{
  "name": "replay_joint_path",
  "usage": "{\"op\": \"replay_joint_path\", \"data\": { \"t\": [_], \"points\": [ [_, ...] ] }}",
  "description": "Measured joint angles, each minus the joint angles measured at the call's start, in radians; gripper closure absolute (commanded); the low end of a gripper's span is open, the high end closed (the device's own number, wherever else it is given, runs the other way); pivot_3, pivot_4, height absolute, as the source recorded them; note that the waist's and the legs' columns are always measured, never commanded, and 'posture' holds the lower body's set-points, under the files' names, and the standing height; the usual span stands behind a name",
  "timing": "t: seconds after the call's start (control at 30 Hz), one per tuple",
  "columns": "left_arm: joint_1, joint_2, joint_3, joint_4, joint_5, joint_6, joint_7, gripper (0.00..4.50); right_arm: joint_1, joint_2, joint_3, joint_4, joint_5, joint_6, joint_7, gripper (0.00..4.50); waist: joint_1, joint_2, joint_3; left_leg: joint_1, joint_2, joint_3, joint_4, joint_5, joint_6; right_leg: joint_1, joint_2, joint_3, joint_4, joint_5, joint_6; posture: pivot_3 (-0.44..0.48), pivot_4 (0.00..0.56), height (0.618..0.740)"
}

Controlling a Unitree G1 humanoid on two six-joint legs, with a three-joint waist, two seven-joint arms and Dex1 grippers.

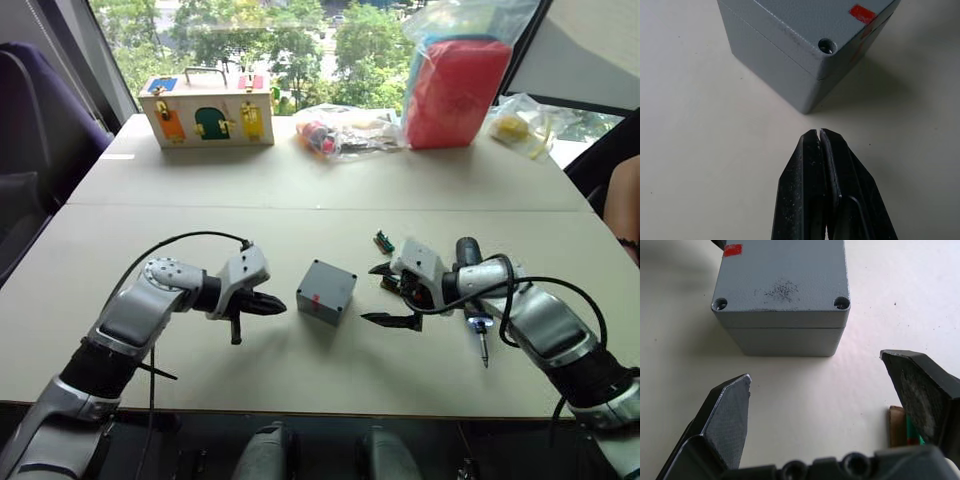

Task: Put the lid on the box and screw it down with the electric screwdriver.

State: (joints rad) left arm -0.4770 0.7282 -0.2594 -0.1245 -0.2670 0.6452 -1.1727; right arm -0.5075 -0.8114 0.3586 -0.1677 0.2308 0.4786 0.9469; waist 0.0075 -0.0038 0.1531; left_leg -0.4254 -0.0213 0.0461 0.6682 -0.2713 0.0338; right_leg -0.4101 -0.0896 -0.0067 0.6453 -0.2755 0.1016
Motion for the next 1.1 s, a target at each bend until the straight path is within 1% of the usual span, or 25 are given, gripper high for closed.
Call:
{"op": "replay_joint_path", "data": {
  "t": [0.1,0.17,0.27,0.37,0.53,0.87,1.1],
  "points": [
    [0.018,-0.015,-0.001,-0.032,-0.006,0.027,0.025,4.5,-0.051,0.036,0.031,0.092,-0.054,-0.08,0.05,0.03,-0.001,0.0,0.0,0.0,0.0,0.0,0.0,0.0,0.0,0.0,0.001,0.0,0.0,0.0,0.0,0.0,0.15,0.74],
    [0.026,-0.039,-0.003,-0.05,-0.008,0.037,0.044,4.5,-0.061,0.07,0.042,0.133,-0.07,-0.116,0.076,0.03,0.0,0.0,0.0,0.0,0.0,0.0,0.0,0.0,0.0,0.0,0.001,0.0,0.0,0.0,0.0,0.0,0.15,0.74],
    [0.026,-0.06,-0.003,-0.052,-0.007,0.044,0.069,4.5,-0.058,0.103,0.053,0.143,-0.067,-0.121,0.124,0.03,0.002,0.0,0.0,0.0,0.0,0.0,0.0,0.0,0.0,0.0,0.001,0.0,0.001,0.0,0.0,0.0,0.15,0.74],
    [0.022,-0.066,-0.002,-0.04,-0.004,0.044,0.093,4.5,-0.035,0.103,0.047,0.108,-0.054,-0.09,0.159,0.03,0.003,0.0,0.0,0.0,0.0,0.0,0.001,0.0,0.0,0.0,0.001,0.0,0.001,0.0,0.0,0.0,0.15,0.74],
    [0.0,-0.067,-0.002,-0.007,0.0,0.033,0.105,4.5,0.025,0.107,0.017,0.026,-0.028,-0.019,0.16,0.03,0.002,0.0,0.0,0.0,0.0,0.0,0.001,0.0,0.0,0.0,0.001,0.0,0.001,0.0,0.0,0.0,0.15,0.74],
    [-0.059,-0.111,0.0,0.086,0.036,-0.025,0.136,4.5,0.12,0.14,-0.027,-0.117,-0.006,0.116,0.085,0.03,0.004,0.0,0.0,0.0,0.0,0.0,0.001,0.0,0.0,0.0,0.001,0.0,0.001,0.0,0.0,0.0,0.15,0.74],
    [-0.078,-0.122,-0.002,0.105,0.044,-0.046,0.132,4.5,0.143,0.151,-0.035,-0.151,-0.002,0.148,0.056,0.03,0.004,0.0,0.0,0.0,0.0,0.0,0.001,0.0,0.0,0.0,0.002,0.0,0.001,0.0,0.0,0.0,0.15,0.74]
  ]
}}
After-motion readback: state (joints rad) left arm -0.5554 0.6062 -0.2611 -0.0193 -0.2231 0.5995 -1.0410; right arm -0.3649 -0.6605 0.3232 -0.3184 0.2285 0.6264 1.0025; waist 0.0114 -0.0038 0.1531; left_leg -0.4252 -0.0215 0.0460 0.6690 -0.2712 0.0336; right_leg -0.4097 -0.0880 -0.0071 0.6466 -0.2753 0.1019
